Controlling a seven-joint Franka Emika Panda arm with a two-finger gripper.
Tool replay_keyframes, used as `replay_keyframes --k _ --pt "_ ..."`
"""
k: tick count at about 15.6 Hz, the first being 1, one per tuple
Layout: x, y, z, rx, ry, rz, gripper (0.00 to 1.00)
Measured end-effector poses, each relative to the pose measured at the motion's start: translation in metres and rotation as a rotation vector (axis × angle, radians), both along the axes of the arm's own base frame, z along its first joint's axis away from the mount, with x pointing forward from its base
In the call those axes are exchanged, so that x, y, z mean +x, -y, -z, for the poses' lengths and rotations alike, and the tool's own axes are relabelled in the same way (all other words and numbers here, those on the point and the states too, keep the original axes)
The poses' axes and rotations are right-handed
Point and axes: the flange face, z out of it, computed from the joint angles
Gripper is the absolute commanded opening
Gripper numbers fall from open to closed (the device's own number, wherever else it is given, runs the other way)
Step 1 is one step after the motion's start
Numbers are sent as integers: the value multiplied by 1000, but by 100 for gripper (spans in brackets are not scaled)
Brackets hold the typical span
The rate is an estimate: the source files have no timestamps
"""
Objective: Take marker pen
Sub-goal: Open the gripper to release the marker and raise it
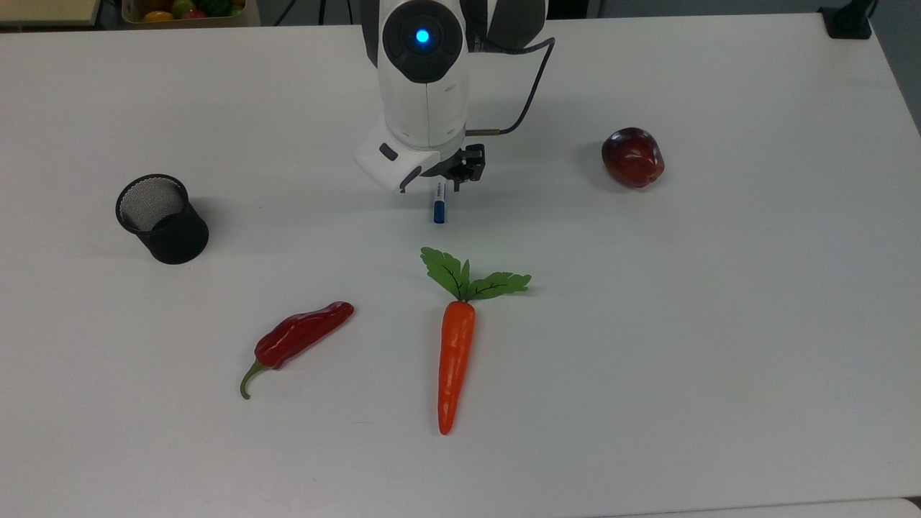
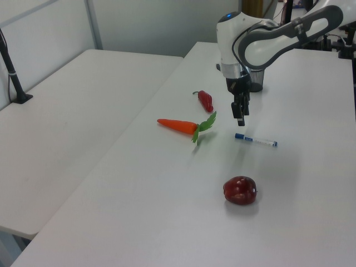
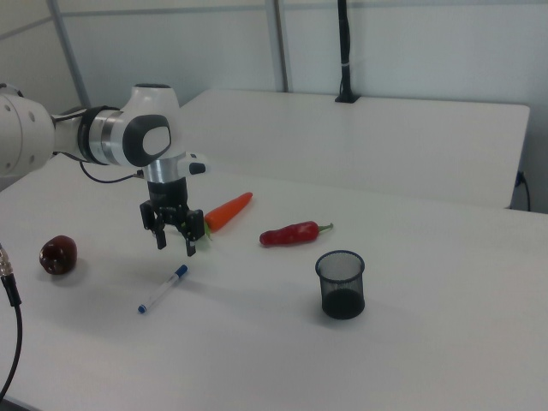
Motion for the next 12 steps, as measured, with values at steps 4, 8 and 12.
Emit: replay_keyframes --k 4,8,12 --pt "4 1 -32 -15 59 -12 100" --pt "-6 4 -94 -12 142 -15 100" --pt "-39 15 -162 -13 136 -3 100"
